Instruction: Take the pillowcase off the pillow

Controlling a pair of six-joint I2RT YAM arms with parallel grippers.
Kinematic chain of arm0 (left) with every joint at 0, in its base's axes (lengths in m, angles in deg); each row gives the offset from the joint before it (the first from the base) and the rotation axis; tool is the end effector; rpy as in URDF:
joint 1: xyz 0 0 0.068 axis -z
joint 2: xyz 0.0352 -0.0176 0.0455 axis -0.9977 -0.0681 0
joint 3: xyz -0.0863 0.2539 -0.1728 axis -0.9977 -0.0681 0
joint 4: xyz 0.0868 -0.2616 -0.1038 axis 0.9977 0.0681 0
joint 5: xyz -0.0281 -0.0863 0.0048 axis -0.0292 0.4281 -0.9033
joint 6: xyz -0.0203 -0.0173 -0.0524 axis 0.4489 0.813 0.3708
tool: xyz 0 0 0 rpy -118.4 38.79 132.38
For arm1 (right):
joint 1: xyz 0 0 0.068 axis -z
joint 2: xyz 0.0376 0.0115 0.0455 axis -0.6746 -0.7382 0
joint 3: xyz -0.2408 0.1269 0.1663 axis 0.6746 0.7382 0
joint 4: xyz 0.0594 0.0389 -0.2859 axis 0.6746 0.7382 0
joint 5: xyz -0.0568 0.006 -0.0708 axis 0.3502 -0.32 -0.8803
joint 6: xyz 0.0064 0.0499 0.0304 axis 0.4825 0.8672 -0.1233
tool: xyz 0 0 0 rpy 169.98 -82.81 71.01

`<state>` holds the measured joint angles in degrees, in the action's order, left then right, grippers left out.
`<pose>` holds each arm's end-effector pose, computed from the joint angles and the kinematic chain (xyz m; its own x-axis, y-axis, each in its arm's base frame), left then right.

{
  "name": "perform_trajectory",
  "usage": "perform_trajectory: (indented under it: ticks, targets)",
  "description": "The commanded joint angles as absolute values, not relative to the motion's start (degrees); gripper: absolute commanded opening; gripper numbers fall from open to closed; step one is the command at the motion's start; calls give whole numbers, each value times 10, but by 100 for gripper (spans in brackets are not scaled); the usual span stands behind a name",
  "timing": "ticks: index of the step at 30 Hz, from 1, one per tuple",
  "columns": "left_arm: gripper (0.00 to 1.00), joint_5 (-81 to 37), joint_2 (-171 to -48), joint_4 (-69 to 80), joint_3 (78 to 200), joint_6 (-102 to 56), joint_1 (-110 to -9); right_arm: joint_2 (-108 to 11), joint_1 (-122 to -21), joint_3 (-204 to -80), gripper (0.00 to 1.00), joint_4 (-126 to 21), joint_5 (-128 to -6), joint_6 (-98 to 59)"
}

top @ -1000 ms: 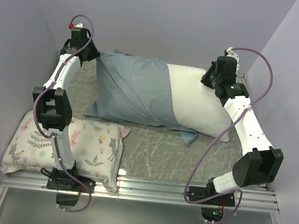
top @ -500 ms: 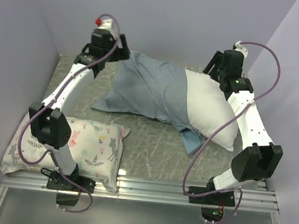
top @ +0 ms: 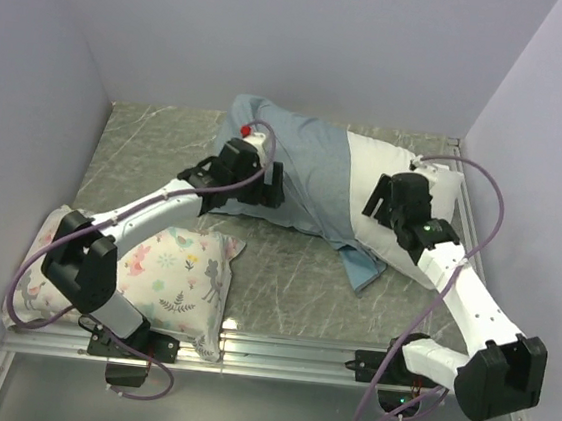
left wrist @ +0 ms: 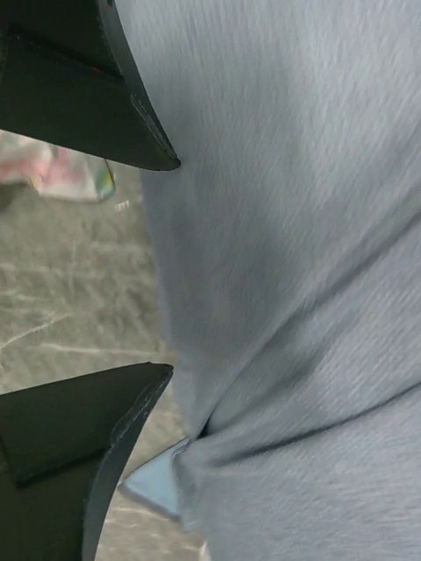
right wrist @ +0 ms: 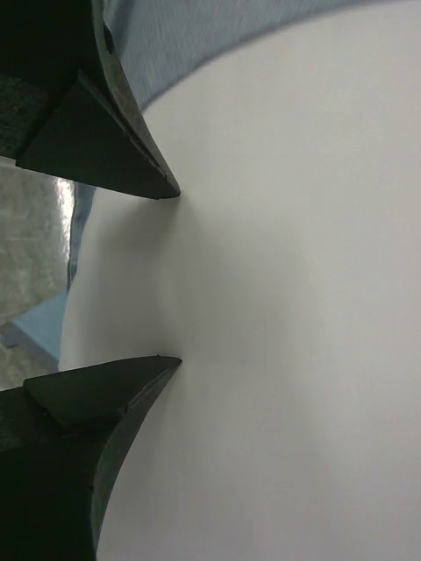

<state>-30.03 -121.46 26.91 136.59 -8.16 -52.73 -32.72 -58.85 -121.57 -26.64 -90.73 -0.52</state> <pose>0.3218 -0.2121 0.3237 -0.6956 -0.0664 -0.7153 0.2753 0.8951 -0.3507 0.2598 0.0645 0.3397 -0.5370 0.2769 -0.7969 0.1904 0.9600 0.2053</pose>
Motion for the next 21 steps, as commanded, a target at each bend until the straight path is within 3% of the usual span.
perform_trajectory:
  ticks: [1, 5, 6, 8, 9, 10, 11, 13, 14, 17, 21]
  targets:
    - [98, -284, -1228, 175, 1344, -52, -500, -337, -602, -1166, 80, -321, -923, 17]
    - [94, -335, -1278, 151, 1343, -27, -498, -390, -605, -1165, 76, -352, -922, 21]
    - [92, -376, -1288, 155, 1349, -23, -499, -414, -602, -1172, 68, -350, -924, 22]
    - [76, -415, -1305, 181, 1373, -22, -499, -430, -597, -1202, 45, -342, -923, 21]
    - [68, -434, -1319, 186, 1380, -25, -501, -438, -596, -1212, 26, -339, -918, 20]
    - [45, -453, -1324, 193, 1393, -25, -506, -440, -594, -1235, 22, -335, -916, 18]
    - [30, -459, -1327, 196, 1398, -28, -509, -443, -594, -1247, 19, -326, -913, 14]
    - [7, -477, -1332, 211, 1419, -34, -529, -445, -593, -1275, 10, -313, -916, 8]
    - [0, -481, -1325, 227, 1424, -40, -536, -446, -589, -1303, 8, -297, -916, 1]
    - [0, -511, -1301, 241, 1430, -51, -566, -442, -565, -1353, 0, -267, -909, -8]
    - [0, -521, -1252, 264, 1424, -54, -644, -423, -516, -1399, 0, -250, -873, -11]
